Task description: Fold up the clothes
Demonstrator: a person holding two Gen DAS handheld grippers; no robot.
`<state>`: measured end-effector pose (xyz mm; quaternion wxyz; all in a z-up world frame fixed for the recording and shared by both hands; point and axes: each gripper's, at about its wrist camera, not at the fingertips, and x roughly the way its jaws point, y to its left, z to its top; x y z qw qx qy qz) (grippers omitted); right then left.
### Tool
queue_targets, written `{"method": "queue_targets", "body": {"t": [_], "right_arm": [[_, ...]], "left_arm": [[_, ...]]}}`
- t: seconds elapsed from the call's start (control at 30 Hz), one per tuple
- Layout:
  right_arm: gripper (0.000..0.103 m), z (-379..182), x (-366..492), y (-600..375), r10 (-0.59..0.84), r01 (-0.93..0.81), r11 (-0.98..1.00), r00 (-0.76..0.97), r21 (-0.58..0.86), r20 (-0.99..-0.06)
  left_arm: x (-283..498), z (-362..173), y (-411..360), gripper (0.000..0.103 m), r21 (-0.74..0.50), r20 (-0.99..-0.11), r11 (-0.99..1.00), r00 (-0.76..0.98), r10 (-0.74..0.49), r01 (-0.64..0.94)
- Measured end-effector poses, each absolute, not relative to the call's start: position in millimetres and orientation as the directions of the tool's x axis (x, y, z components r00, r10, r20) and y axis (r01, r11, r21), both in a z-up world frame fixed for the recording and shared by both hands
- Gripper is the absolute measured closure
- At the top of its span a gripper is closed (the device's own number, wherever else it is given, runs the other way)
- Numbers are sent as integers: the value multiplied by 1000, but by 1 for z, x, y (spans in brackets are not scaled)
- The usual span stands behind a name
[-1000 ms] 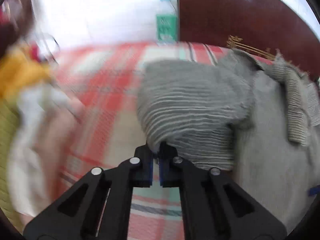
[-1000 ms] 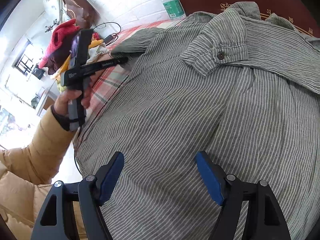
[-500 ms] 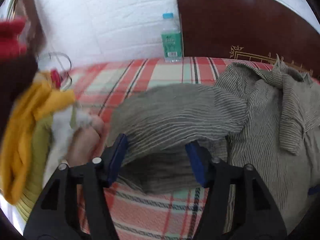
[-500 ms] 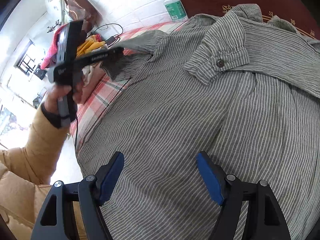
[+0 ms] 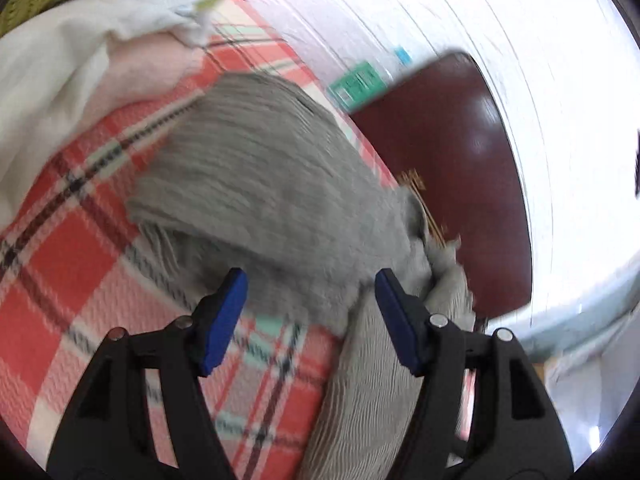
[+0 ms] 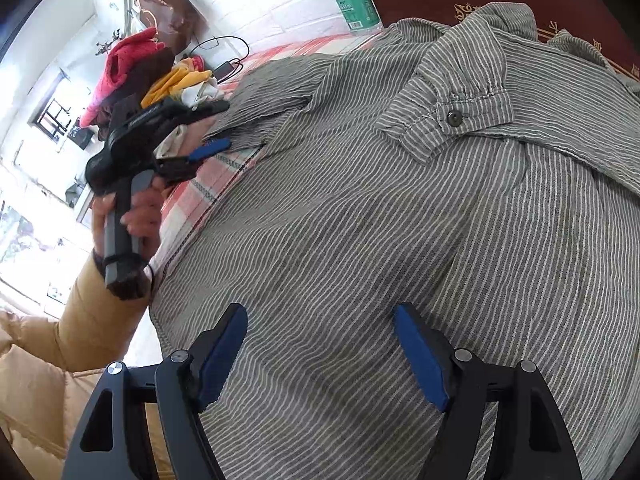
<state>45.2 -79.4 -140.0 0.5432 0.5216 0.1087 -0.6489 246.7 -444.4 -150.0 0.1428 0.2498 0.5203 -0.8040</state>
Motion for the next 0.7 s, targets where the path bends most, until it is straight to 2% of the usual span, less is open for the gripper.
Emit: {"method": "queue_targets", "body": {"t": [0.13,0.17,0.2,0.23,0.4,0.5,0.57,0.63,0.7], "right_arm": [[25,-139,49,-78,-588,822,-383,135,422,-798],[25,-139,50,-78,-587,822,-383,135,421,-798],[25,-139,50,-78,-585,823,-382,136,420,-799],[25,-139,50,-78,-583,825,-382,135,417,-801],[25,-139,47,-75,-592,817,-393,125,421,-796],[25,-137,42,-68,-608,805,-402,121,436,-785],[25,-133,35,-60,-626,793,-414,107,446,-772],[25,-128,28,-52,-645,783,-429,84,450,-760],[25,-122,21,-44,-662,774,-446,53,450,-748]], "left_arm": [[246,-162,-472,38,-835,-498,-257,-867,-26,487],[244,-160,-474,55,-836,-493,-253,-869,-40,486],[239,-157,-474,83,-830,-499,-268,-866,-34,488],[232,-148,-469,94,-803,-518,-318,-854,-44,504],[196,-72,-414,97,-478,-578,-657,-772,-264,583],[152,-33,-343,97,-98,-520,-847,-752,-404,523],[120,-30,-287,97,172,-473,-891,-758,-448,420],[91,-40,-234,96,352,-468,-895,-777,-422,274],[70,-61,-191,94,460,-496,-876,-778,-386,142]]}}
